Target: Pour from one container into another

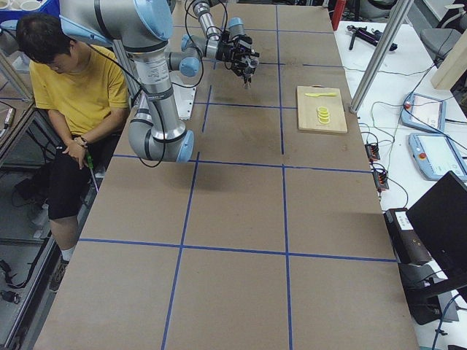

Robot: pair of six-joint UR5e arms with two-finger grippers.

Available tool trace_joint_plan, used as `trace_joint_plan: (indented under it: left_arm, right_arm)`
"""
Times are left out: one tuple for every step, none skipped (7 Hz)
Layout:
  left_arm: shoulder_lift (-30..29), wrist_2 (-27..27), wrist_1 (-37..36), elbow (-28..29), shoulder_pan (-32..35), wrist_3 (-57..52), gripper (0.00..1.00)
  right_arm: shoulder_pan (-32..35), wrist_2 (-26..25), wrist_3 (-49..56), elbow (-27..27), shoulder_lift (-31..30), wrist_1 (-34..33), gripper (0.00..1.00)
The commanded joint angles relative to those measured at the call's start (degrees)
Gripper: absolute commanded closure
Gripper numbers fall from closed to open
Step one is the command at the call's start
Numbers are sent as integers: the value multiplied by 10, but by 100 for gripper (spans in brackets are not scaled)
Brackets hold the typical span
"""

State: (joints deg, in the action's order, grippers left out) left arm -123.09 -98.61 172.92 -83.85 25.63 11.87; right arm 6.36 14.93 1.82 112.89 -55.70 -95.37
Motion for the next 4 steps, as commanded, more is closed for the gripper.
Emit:
trace_joint_plan:
  left_arm:
    - [0,0,0,0,-1,0,100]
    - [0,0,0,0,0,0,100]
    - [0,0,0,0,0,0,100]
    - [0,0,1,0,0,0,100]
  right_arm:
    - [1,9,-1,26,-3,4,100]
    - [1,17,-5,36,-3,4,100]
    - [3,24,-9,46,-3,8,100]
    - [5,48,-10,54,-6,66,100]
